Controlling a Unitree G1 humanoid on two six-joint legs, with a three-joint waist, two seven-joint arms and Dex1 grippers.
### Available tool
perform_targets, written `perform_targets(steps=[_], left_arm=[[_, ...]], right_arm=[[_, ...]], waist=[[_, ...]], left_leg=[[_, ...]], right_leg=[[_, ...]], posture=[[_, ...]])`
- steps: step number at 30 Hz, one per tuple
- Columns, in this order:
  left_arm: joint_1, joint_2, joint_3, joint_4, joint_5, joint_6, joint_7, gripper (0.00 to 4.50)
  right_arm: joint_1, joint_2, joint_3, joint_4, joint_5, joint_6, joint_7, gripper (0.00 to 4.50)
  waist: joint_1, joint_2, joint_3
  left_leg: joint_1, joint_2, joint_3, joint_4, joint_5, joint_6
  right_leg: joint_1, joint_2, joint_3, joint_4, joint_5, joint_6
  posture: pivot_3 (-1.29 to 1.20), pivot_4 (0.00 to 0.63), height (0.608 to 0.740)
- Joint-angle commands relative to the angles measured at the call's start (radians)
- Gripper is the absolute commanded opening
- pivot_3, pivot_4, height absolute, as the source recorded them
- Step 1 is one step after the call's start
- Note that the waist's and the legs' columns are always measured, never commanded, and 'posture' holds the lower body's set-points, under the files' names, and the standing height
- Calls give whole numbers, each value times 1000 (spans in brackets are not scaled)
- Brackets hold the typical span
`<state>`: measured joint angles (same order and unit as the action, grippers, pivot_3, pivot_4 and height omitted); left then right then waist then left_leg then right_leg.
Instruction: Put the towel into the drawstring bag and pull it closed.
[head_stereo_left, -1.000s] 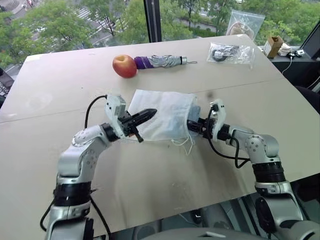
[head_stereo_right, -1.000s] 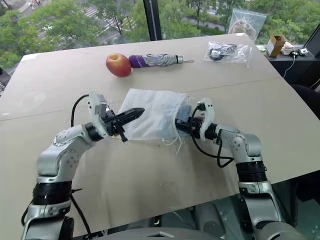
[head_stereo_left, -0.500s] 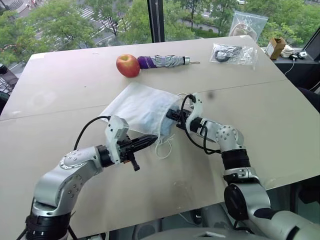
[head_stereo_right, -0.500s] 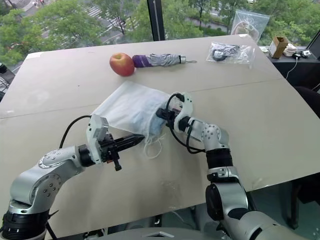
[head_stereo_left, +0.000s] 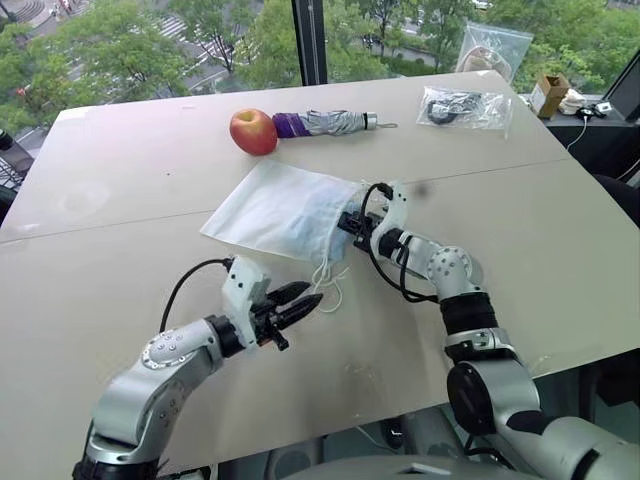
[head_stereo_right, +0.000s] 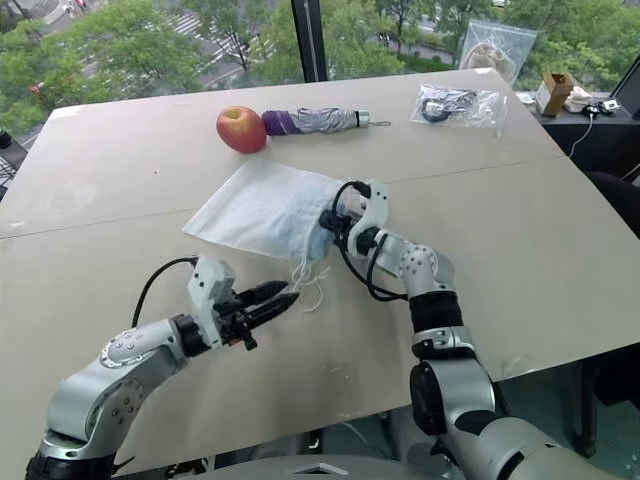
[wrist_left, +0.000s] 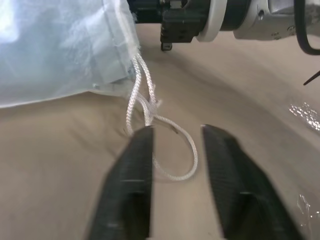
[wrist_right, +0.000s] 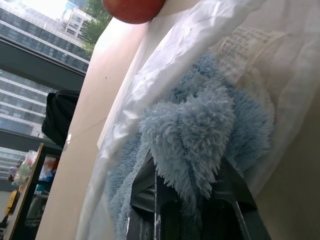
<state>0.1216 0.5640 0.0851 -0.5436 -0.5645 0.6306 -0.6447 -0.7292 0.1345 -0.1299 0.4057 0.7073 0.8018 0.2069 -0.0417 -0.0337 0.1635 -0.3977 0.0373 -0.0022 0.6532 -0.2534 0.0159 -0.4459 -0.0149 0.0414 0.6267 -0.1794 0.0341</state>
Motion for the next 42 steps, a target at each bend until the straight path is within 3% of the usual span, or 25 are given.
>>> perform_targets(steps=[1,13,16,20,25,29,30,32,34,35,39,42], left_arm=[[-14,9,-26,-12,74,-80,7,2497],[-76,-104,-163,196,274,-208,91,2497],[-79,-137,-137,213,264,-231,105,1761],[-65,-156,-126,209,271,-243,120,28],[-35,-179,-105,179,273,-265,154,28],[-53,-197,-64,193,361,-370,253,28],[-62,-200,-52,200,390,-399,282,0],[-92,-222,-6,220,415,-440,347,0],[-111,-226,20,241,437,-469,377,0],[-121,-218,33,255,456,-489,388,0],[-149,-204,111,301,490,-523,451,0],[-157,-192,143,326,491,-524,459,0]], right_arm=[[-53,96,6,-12,17,-14,7,0],[-58,99,16,-9,18,-42,7,0],[-57,97,19,-13,18,-46,7,0],[-57,93,20,-17,15,-52,6,0],[-64,82,24,-28,14,-56,14,0],[-53,24,89,-75,-1,-11,94,0],[-46,5,109,-95,-3,8,120,754],[-13,-55,178,-171,-23,27,208,1451],[10,-91,210,-216,-37,40,246,2572],[22,-116,219,-234,-42,52,261,2930],[84,-243,268,-308,-77,68,350,2930],[128,-344,319,-341,-163,-31,421,2930]], waist=[[-1,0,0],[1,0,0],[0,0,0],[0,0,-1],[-1,0,0],[-2,0,0],[-2,0,0],[0,0,0],[3,0,-1],[4,0,-1],[9,-1,-1],[7,-1,-1]], left_leg=[[0,0,0,0,0,0],[0,0,0,0,0,0],[0,0,0,0,0,0],[0,0,0,0,0,0],[0,0,0,0,0,0],[0,0,0,0,0,0],[0,0,0,0,0,0],[0,1,-1,0,0,0],[0,1,-2,0,0,0],[0,1,-2,0,0,0],[-1,-1,-1,0,0,0],[-1,-1,1,0,0,0]], right_leg=[[0,0,0,0,0,0],[0,0,0,0,0,0],[0,0,0,1,0,0],[0,0,0,1,0,0],[0,0,0,1,0,0],[0,0,0,1,0,0],[0,0,0,1,0,0],[0,1,0,1,0,0],[0,1,-2,1,0,0],[0,0,-2,1,0,0],[0,-2,-1,0,0,0],[0,-2,0,-1,0,0]], posture=[[0,150,740],[0,150,740],[0,150,740],[0,150,740],[0,150,740],[0,150,740],[0,150,740],[0,150,740],[0,150,740],[0,150,740],[0,150,740],[0,150,740]])
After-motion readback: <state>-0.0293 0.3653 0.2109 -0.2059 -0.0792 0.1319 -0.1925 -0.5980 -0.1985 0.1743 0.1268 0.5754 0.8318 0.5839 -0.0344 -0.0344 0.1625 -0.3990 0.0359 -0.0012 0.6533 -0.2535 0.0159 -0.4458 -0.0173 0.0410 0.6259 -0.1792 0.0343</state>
